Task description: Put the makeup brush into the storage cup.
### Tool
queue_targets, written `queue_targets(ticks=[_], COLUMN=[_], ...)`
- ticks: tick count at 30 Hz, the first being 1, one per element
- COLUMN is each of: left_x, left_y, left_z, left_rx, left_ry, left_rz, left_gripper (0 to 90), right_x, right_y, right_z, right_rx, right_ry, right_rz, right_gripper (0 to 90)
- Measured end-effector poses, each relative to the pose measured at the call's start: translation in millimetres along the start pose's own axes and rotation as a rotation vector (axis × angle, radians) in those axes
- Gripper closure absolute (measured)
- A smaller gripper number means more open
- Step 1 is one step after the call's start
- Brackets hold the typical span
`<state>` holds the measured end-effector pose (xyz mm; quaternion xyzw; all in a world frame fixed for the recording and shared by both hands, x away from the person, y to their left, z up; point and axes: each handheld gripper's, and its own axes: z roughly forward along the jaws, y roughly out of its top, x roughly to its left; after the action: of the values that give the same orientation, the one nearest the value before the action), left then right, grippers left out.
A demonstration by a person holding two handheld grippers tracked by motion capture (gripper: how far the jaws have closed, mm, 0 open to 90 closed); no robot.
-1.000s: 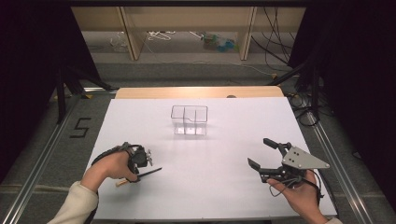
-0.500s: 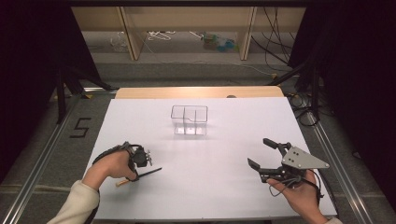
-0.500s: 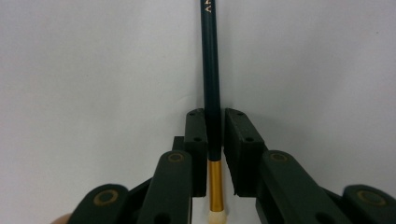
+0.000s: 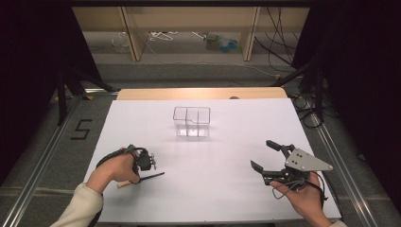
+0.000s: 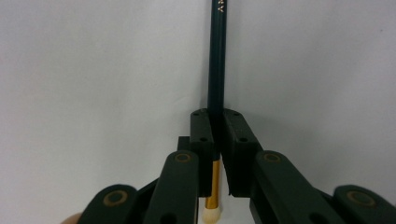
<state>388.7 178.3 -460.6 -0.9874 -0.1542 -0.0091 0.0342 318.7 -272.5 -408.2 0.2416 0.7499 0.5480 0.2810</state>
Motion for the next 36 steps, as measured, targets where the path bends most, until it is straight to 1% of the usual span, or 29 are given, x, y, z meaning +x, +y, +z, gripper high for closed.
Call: queue_targets(ticks=[3,5,6,8,9,10,11,12,13,14,15,16,18,19,20,21,22,23,26,28,29,31,32,33,35,36], left_x=[0.5,0.6,1.1,1.2,1.4,2.1,1.0,0.3,0.5,-0.8,-1.3,-1.9,-4.0,-4.9,-6.3,-7.7,-9.2,-9.6,-13.7,-15.9,-17.4,-20.2,-21.5,-23.3,-25.8,-27.0], left_y=[-0.5,-1.5,-1.9,-2.4,-2.3,-1.6,-1.7,-1.6,-1.0,-0.9,-0.3,0.3,1.8,2.9,4.0,5.0,6.2,7.9,11.4,13.9,15.0,17.5,19.0,20.3,23.3,24.7], left_z=[-0.1,0.0,-0.3,-0.7,-1.8,-4.3,-5.6,-7.4,-10.4,-12.0,-14.7,-17.2,-22.0,-24.7,-26.7,-28.9,-30.9,-33.9,-39.7,-43.4,-45.0,-48.3,-50.2,-51.6,-55.0,-56.6], left_rx=[-0.002,-0.009,-0.01,-0.017,-0.018,-0.009,-0.019,-0.029,-0.029,-0.041,-0.044,-0.049,-0.06,-0.064,-0.075,-0.08,-0.085,-0.085,-0.094,-0.097,-0.102,-0.108,-0.111,-0.116,-0.124,-0.125], left_ry=[-0.004,-0.013,-0.014,-0.011,-0.008,-0.011,-0.015,-0.01,-0.001,0.005,0.015,0.028,0.041,0.052,0.058,0.06,0.061,0.079,0.085,0.097,0.098,0.114,0.118,0.121,0.129,0.13], left_rz=[0.002,0.001,0.008,0.011,0.016,0.027,0.022,0.026,0.041,0.043,0.052,0.063,0.074,0.086,0.089,0.092,0.092,0.11,0.118,0.138,0.139,0.153,0.159,0.162,0.178,0.181], left_gripper=[83.1,83.1,83.1,83.1,83.1,83.2,83.1,83.2,83.2,83.2,83.1,83.1,83.2,83.2,83.2,83.1,83.1,83.2,83.1,83.1,83.1,83.1,83.1,83.1,83.1,83.1], right_x=[-0.1,-0.2,-0.1,-0.2,0.0,0.4,0.7,1.2,1.4,1.6,1.8,2.0,1.8,1.0,1.5,1.2,0.9,0.9,0.8,1.1,1.2,1.7,1.4,1.2,1.2,1.2], right_y=[-0.2,-0.6,-0.6,-0.8,-1.3,-1.4,-1.5,-1.8,-1.7,-1.7,-1.7,-1.9,-2.2,-2.6,-2.7,-2.5,-2.8,-2.9,-3.5,-3.6,-3.6,-3.8,-4.3,-4.0,-4.0,-3.8], right_z=[0.7,1.4,1.4,1.8,2.7,3.2,3.5,4.7,5.0,5.6,6.3,6.8,8.3,9.6,10.0,9.8,11.1,11.8,14.3,16.3,16.9,17.9,19.7,19.1,19.9,20.0], right_rx=[-0.004,-0.005,-0.002,0.001,-0.001,0.005,0.01,0.004,0.008,0.006,0.003,0.001,0.0,-0.003,0.0,0.014,0.006,0.006,0.01,0.001,-0.002,-0.007,-0.022,-0.009,-0.008,0.001], right_ry=[0.0,0.011,0.012,0.031,0.027,0.039,0.051,0.05,0.06,0.066,0.075,0.073,0.084,0.107,0.092,0.106,0.11,0.111,0.136,0.154,0.159,0.156,0.169,0.164,0.17,0.172], right_rz=[-0.005,-0.004,-0.003,-0.001,-0.007,0.0,0.003,-0.001,-0.006,-0.007,-0.003,-0.003,0.002,0.002,0.004,0.007,0.005,0.007,0.009,0.014,0.015,0.023,0.025,0.023,0.028,0.029], right_gripper=[18.5,18.5,18.5,18.4,18.1,18.0,17.9,17.9,17.9,17.9,17.9,17.9,17.9,17.9,17.9,17.9,17.9,17.9,17.6,17.6,17.7,17.7,17.6,17.6,17.7,17.6])
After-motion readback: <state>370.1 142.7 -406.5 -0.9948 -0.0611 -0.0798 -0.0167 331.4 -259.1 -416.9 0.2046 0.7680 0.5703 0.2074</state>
